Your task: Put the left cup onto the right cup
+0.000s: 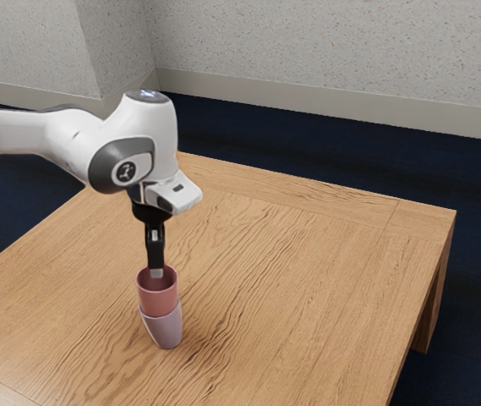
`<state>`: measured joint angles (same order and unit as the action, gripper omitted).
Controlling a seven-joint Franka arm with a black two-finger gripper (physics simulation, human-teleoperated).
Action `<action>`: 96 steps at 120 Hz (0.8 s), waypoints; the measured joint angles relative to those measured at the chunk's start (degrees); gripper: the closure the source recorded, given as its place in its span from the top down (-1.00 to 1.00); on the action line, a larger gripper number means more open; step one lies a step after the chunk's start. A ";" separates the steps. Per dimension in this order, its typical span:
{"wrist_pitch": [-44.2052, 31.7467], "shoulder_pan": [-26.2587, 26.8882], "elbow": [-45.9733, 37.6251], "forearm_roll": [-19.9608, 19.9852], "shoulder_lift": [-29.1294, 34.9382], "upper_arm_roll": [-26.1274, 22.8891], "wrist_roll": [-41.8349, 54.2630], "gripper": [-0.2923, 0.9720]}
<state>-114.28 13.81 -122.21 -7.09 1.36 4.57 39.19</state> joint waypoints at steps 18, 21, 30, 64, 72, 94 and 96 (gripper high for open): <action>0.22 0.12 0.31 -0.40 1.52 0.05 0.13 0.53; 0.27 0.16 0.42 -0.45 1.78 0.07 0.21 0.53; 0.40 0.34 0.80 -0.53 2.52 0.18 0.50 0.53; 3.37 0.10 6.28 -0.65 3.33 1.63 2.11 0.54; 4.74 0.57 8.50 -0.68 3.35 2.36 2.73 0.54; 8.30 0.48 13.87 -1.09 3.28 3.30 4.53 0.54; 8.57 0.53 14.11 -1.17 3.28 3.41 4.67 0.54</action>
<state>-105.72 14.35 -108.10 -8.26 4.64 7.98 43.86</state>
